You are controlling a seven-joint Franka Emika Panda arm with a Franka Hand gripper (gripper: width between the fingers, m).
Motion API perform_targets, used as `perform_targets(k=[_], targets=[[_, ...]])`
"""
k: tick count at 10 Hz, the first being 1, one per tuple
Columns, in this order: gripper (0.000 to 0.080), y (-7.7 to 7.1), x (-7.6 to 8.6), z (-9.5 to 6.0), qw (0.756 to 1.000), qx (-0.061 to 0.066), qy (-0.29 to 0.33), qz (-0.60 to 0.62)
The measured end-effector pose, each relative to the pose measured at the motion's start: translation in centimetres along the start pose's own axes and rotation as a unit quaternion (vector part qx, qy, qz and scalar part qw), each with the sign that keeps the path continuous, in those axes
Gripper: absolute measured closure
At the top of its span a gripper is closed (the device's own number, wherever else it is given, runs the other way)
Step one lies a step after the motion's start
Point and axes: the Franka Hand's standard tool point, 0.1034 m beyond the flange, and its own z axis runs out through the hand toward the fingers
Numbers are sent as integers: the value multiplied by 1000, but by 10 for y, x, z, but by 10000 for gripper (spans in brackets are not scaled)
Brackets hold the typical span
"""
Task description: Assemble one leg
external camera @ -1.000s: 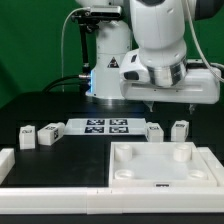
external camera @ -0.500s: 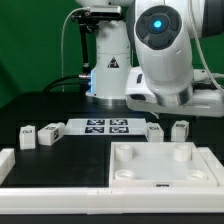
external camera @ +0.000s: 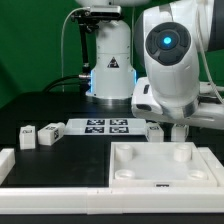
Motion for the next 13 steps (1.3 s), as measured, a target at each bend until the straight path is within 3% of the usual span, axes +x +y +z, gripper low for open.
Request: perform_targets(k=[4,6,7,8,13], targets=[[150,2,0,3,1000,-1,-1,-1],[392,2,0,3,1000,0,-1,-1],[392,2,0,3,1000,-1,-1,-1],[510,2,0,3,1000,-1,-1,-1],[510,2,0,3,1000,-1,-1,-1]])
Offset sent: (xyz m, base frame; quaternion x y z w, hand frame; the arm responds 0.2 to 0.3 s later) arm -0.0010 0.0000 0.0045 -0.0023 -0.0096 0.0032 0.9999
